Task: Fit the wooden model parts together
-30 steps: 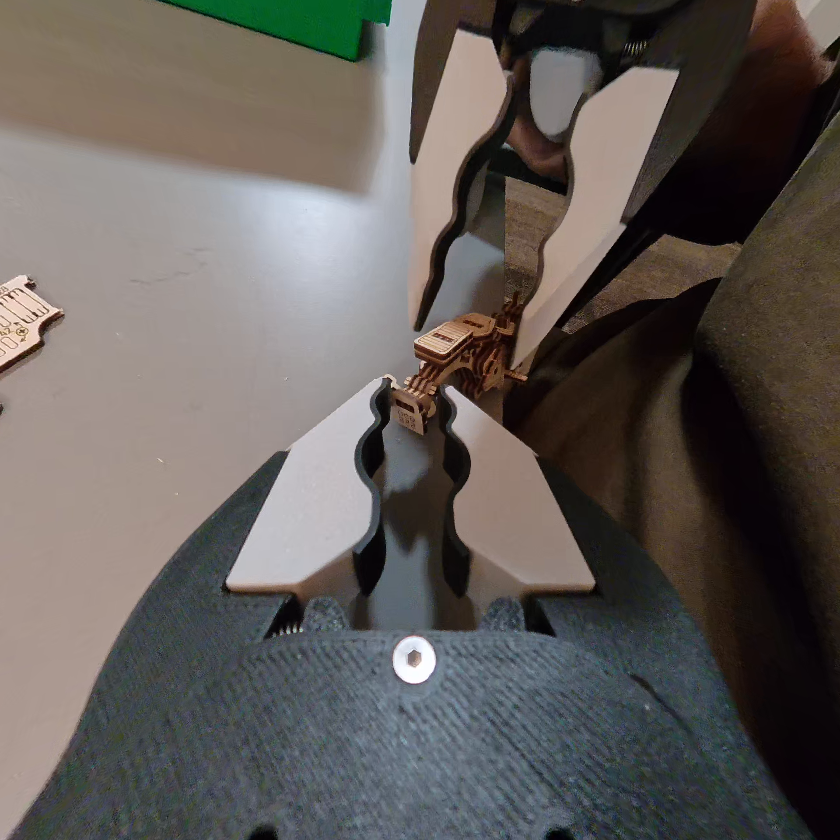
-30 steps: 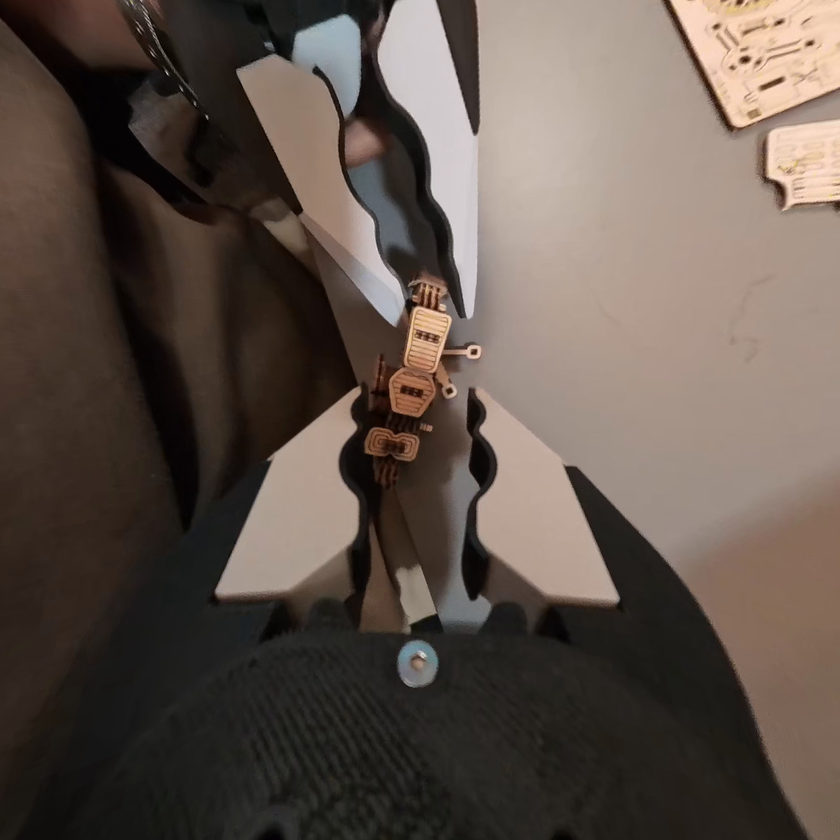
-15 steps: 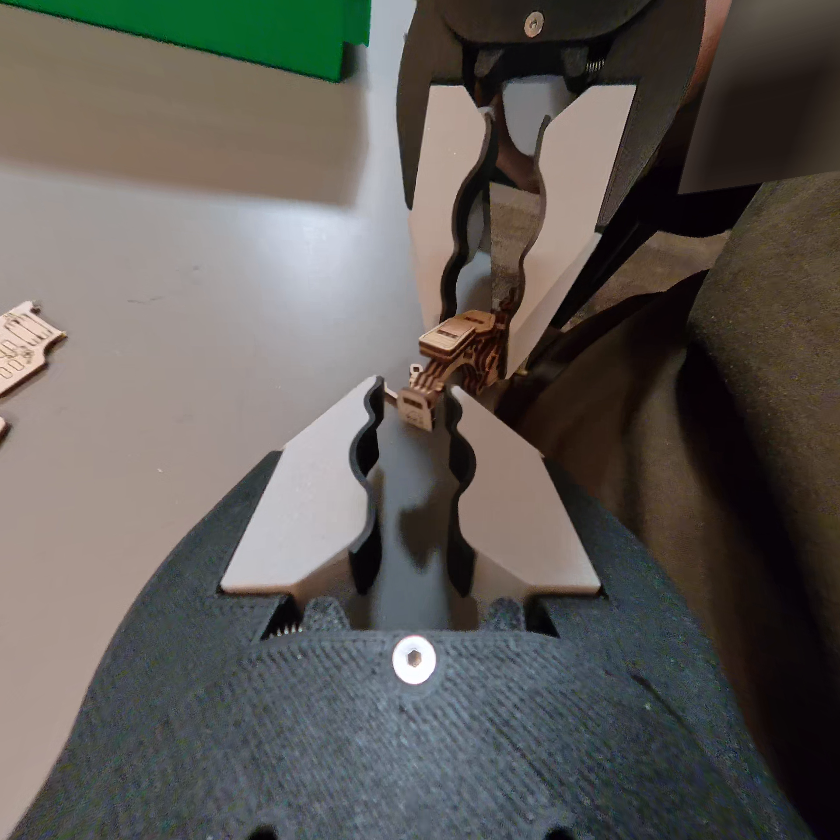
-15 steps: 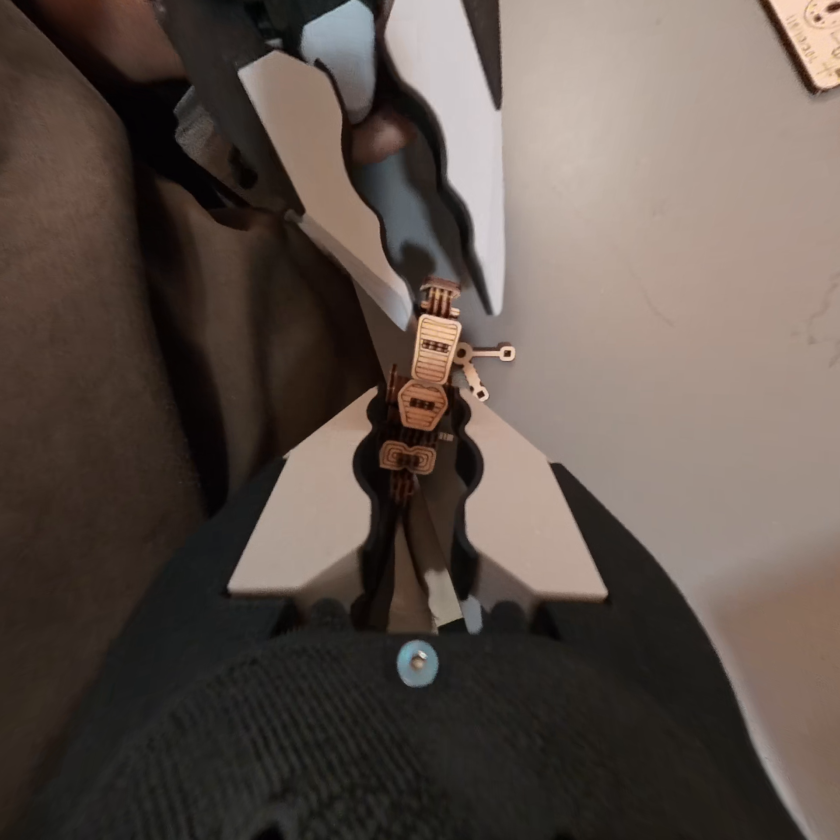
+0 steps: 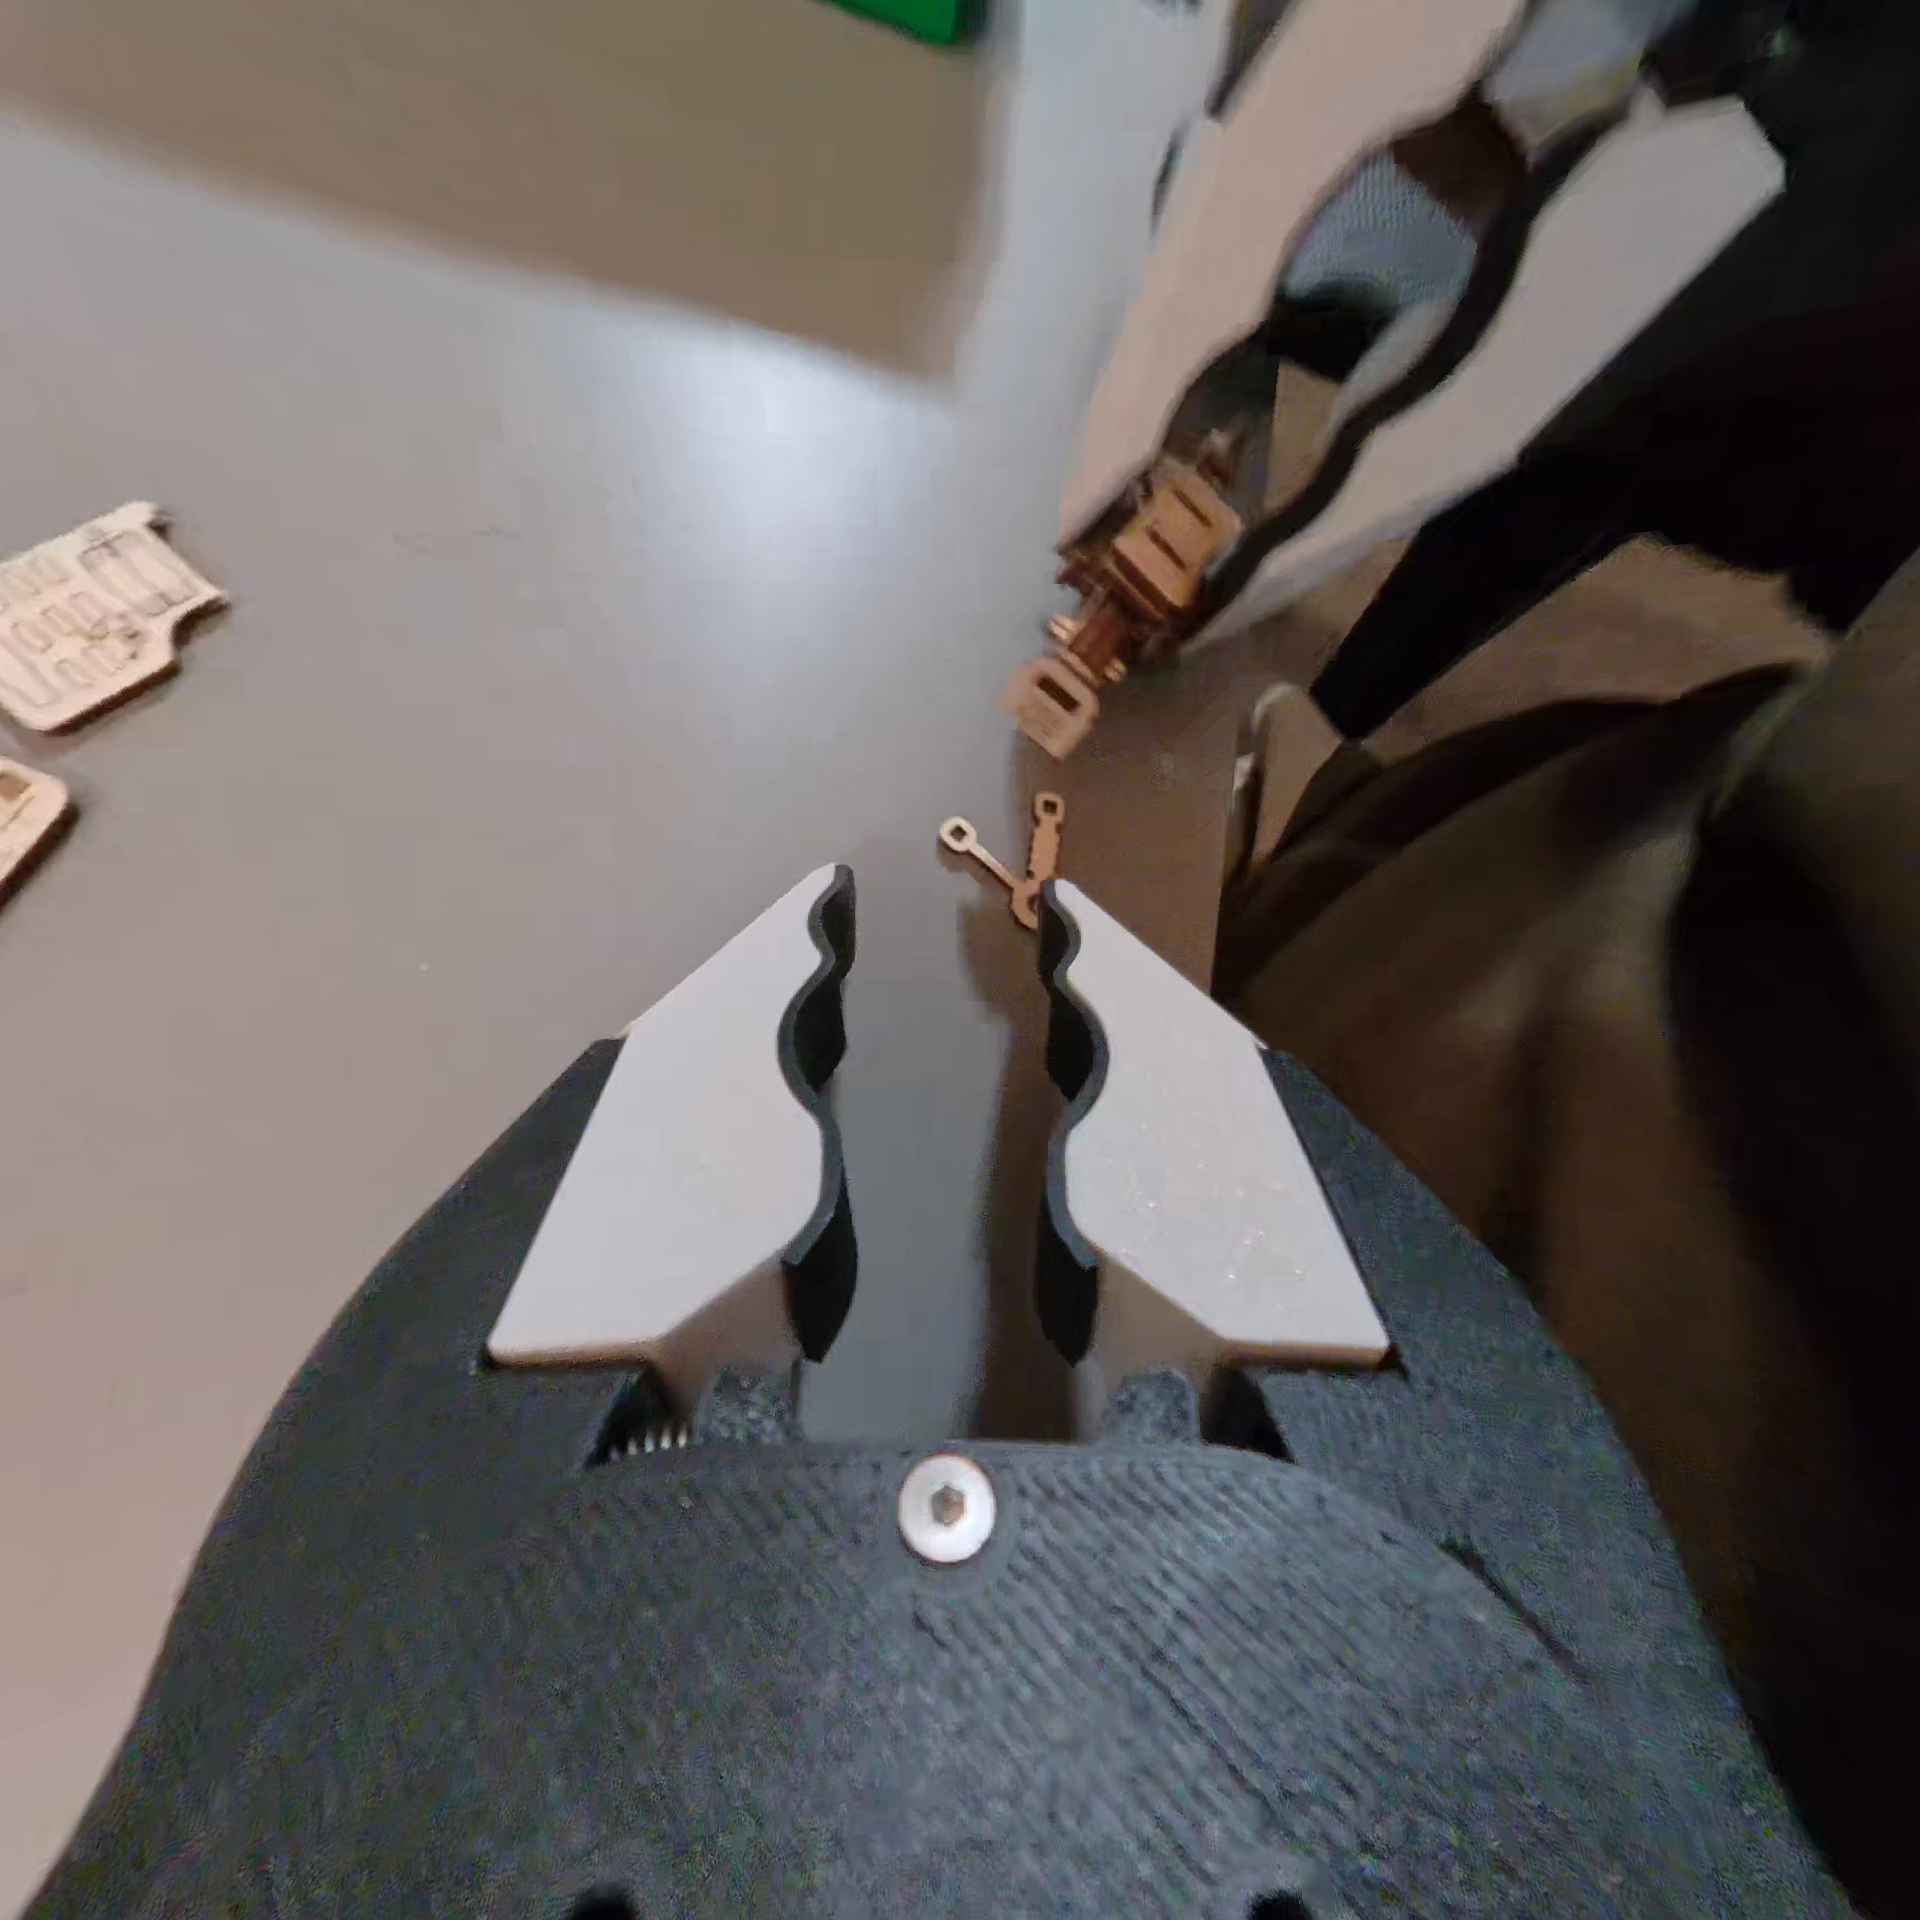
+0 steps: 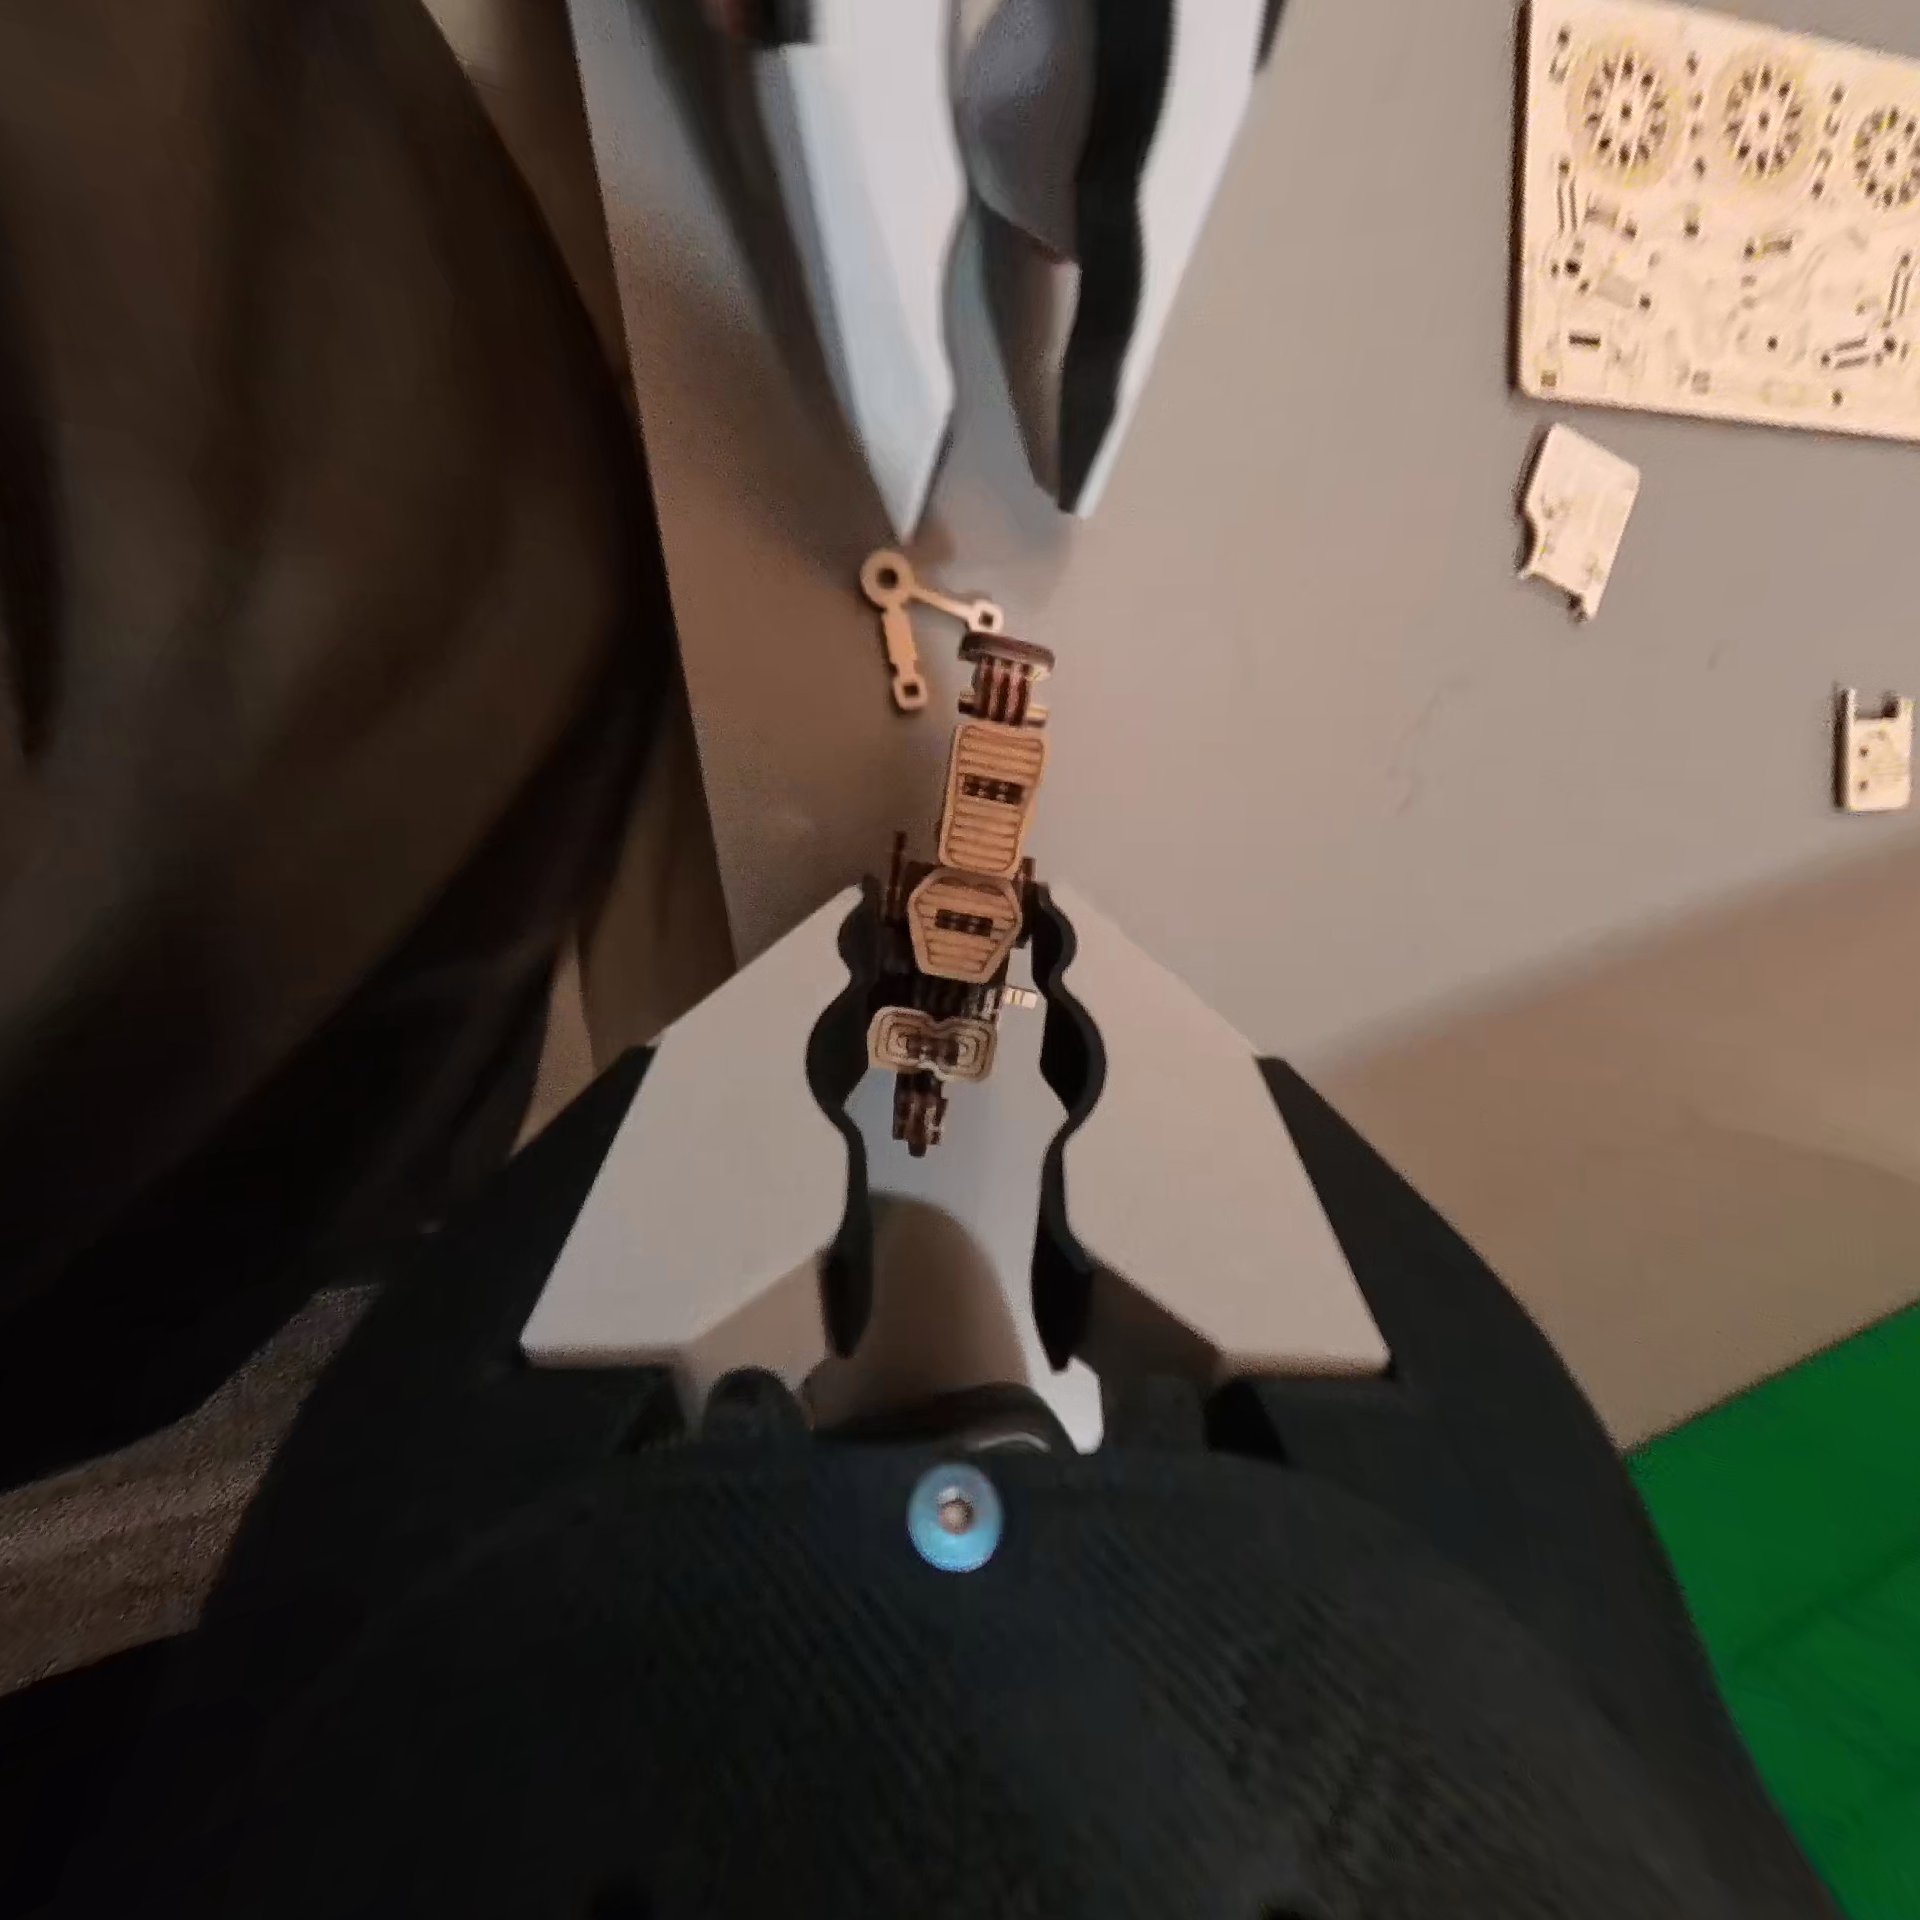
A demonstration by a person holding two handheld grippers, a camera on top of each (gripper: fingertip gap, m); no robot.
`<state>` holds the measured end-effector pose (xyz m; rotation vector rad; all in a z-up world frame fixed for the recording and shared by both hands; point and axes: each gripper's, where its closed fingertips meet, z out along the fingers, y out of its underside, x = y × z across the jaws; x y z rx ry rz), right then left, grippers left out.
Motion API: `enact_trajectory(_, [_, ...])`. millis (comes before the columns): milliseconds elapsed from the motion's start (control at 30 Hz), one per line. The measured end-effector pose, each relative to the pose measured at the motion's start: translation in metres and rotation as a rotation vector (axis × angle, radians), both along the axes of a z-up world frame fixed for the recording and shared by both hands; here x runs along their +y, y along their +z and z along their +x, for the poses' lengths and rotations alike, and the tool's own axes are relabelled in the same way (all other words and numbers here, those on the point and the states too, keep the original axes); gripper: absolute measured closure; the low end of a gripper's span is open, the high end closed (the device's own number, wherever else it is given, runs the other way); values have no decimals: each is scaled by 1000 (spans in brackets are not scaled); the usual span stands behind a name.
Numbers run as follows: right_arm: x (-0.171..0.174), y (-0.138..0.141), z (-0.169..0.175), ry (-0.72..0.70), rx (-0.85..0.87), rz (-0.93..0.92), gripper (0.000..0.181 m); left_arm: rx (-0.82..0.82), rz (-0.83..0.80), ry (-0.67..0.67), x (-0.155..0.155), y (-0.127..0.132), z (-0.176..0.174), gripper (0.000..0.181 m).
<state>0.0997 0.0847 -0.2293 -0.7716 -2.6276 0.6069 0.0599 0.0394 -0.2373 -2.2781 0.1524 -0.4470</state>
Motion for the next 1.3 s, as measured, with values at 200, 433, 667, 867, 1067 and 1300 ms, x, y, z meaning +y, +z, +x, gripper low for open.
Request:
enact_trajectory(200, [4,-4,2,-42,-44,-1,154,76,-36,-41,0,-7,25,159])
enact_trajectory(433, [3,-5,-1,-50,-32,-12,154,170,-27,-18,3,-9,21,173])
enact_trajectory(667, [4,-5,-6,-69,-27,-55,154,148,-7,38,2,-5,4,174])
enact_trajectory(867, [1,-5,-9,-70,-24,-108,154,93,70,160,-1,15,-29,173])
enact_trajectory(1067, [1,-6,-11,-73,-16,-117,154,76,102,213,-5,23,-46,173])
enact_trajectory(1300, [1,-6,-11,-70,-11,-116,154,106,98,204,-5,20,-45,173])
